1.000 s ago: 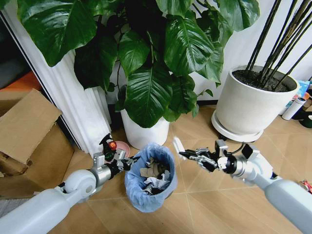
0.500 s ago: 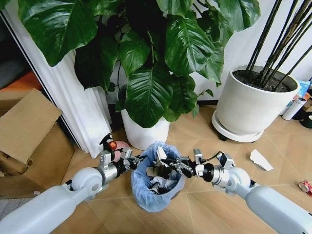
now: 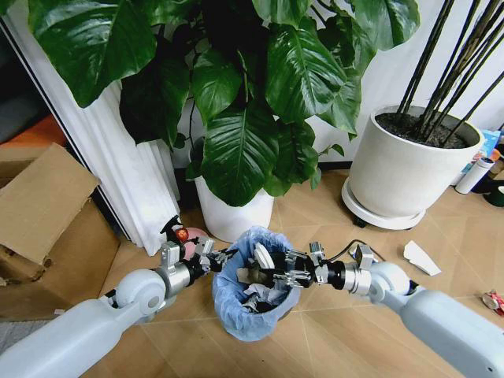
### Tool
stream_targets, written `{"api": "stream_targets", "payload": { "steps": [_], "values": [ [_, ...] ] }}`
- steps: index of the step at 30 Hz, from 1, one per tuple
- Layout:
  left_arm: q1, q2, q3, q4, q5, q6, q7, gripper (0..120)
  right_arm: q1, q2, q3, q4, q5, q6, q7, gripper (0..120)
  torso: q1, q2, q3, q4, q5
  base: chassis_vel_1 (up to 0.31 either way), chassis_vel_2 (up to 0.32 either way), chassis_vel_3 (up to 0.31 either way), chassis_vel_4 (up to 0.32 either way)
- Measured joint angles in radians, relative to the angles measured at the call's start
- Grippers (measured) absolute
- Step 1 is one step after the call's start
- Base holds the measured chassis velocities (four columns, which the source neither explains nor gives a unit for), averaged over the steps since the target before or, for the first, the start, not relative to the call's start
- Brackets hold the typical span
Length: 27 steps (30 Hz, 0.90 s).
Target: Pick up the trash bin and place the garbage on the floor into it.
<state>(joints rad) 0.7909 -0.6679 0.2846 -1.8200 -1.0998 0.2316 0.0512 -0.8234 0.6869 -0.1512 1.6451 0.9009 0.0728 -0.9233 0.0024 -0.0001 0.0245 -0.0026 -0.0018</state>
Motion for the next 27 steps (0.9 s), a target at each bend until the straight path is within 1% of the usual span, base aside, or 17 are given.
{"api": "stream_targets", "payload": {
  "steps": [2, 4, 5, 6, 8, 9, 10, 13, 15, 16, 17, 19, 20, 22, 24, 26, 27],
  "values": [
    [0.008, 0.001, -0.005, -0.005, 0.0, 0.002, -0.001, 0, 0.048, -0.018, 0.008, 0.008, -0.121, -0.015, 0.015, 77, 0.0, 0.0, 0.0, 0.0, -0.0001, 0.0, 0.0, 0.0, 0.0],
    [0.009, 0.001, -0.006, -0.006, 0.0, 0.002, -0.002, 0, 0.06, -0.022, 0.007, 0.009, -0.14, -0.015, 0.017, 78, 0.0, 0.0, 0.0, 0.0001, -0.0001, 0.0, 0.0, 0.0, 0.0],
    [0.011, 0.002, -0.008, -0.009, 0.001, 0.004, -0.003, 0, 0.087, -0.03, 0.0, 0.012, -0.185, -0.016, 0.02, 84, 0.0, 0.0, 0.0, 0.0001, -0.0001, 0.0, 0.0, 0.0, 0.0],
    [0.011, 0.002, -0.008, -0.009, 0.001, 0.004, -0.003, 0, 0.087, -0.03, 0.0, 0.012, -0.185, -0.016, 0.02, 84, 0.0, 0.0, 0.0, 0.0001, -0.0001, 0.0, 0.0, 0.0, 0.0],
    [0.012, 0.003, -0.009, -0.013, 0.002, 0.008, -0.008, 0, 0.139, -0.051, -0.025, 0.025, -0.237, -0.019, 0.02, 95, 0.0, 0.0, 0.0, 0.0002, -0.0001, 0.0, 0.0, 0.0, 0.0],
    [0.011, 0.003, -0.009, -0.014, 0.003, 0.01, -0.008, 0, 0.15, -0.057, -0.032, 0.029, -0.244, -0.021, 0.019, 98, 0.0, 0.0, 0.0, 0.0001, -0.0002, 0.0, 0.0, 0.0, 0.0],
    [0.011, 0.003, -0.009, -0.014, 0.003, 0.01, -0.008, 0, 0.15, -0.057, -0.032, 0.029, -0.244, -0.021, 0.019, 98, 0.0, 0.0, 0.0, 0.0001, -0.0002, 0.0, 0.0, 0.0, 0.0],
    [0.005, 0.007, 0.0, -0.014, 0.006, 0.013, -0.011, 0, 0.203, -0.09, -0.088, 0.051, -0.251, -0.03, 0.01, 100, 0.0, 0.0, 0.0, 0.0001, -0.0001, 0.0, 0.0, 0.0, 0.0],
    [0.005, 0.007, 0.001, -0.014, 0.006, 0.013, -0.012, 0, 0.209, -0.093, -0.095, 0.053, -0.251, -0.031, 0.008, 100, 0.0, 0.0, 0.0, 0.0001, -0.0001, 0.0, 0.0, 0.0, 0.0],
    [0.003, 0.007, 0.007, -0.014, 0.007, 0.014, -0.013, 0, 0.243, -0.111, -0.138, 0.064, -0.252, -0.032, -0.012, 100, 0.0, 0.0, 0.0, 0.0, -0.0001, 0.0, 0.0, 0.0, 0.0],
    [0.003, 0.006, 0.009, -0.014, 0.008, 0.014, -0.013, 0, 0.26, -0.116, -0.155, 0.066, -0.267, -0.03, -0.026, 100, 0.0, 0.0, 0.0, 0.0, -0.0002, 0.0, 0.0, 0.0, 0.0],
    [0.003, 0.005, 0.009, -0.014, 0.008, 0.014, -0.014, 0, 0.264, -0.116, -0.157, 0.067, -0.274, -0.028, -0.031, 100, 0.0, 0.0, 0.0, 0.0, -0.0002, 0.0, 0.0, 0.0, 0.0],
    [0.004, 0.003, 0.008, -0.014, 0.008, 0.014, -0.014, 0, 0.278, -0.112, -0.162, 0.067, -0.304, -0.011, -0.058, 100, 0.0, 0.0, 0.0, 0.0, -0.0001, 0.0, 0.0, 0.0, 0.0],
    [0.006, 0.002, 0.007, -0.014, 0.009, 0.014, -0.014, 0, 0.283, -0.105, -0.165, 0.064, -0.315, 0.006, -0.092, 100, 0.0, 0.0, 0.0, 0.0001, -0.0002, 0.0, 0.0, 0.0, 0.0],
    [0.008, 0.002, 0.003, -0.014, 0.008, 0.014, -0.014, 0, 0.283, -0.09, -0.176, 0.048, -0.279, 0.027, -0.173, 100, 0.0, 0.0, 0.0, 0.0001, 0.0, 0.0, 0.0, 0.0, 0.0],
    [0.009, 0.002, 0.002, -0.015, 0.008, 0.014, -0.014, 0, 0.283, -0.086, -0.179, 0.044, -0.259, 0.03, -0.191, 100, 0.0, 0.0, 0.0, 0.0001, 0.0, 0.0, 0.0, 0.0, 0.0],
    [0.011, 0.004, -0.002, -0.016, 0.008, 0.014, -0.014, 0, 0.281, -0.076, -0.189, 0.032, -0.18, 0.039, -0.233, 100, 0.0, 0.0, 0.0, 0.0, -0.0001, 0.0, 0.0, 0.0, 0.0]
  ]
}}
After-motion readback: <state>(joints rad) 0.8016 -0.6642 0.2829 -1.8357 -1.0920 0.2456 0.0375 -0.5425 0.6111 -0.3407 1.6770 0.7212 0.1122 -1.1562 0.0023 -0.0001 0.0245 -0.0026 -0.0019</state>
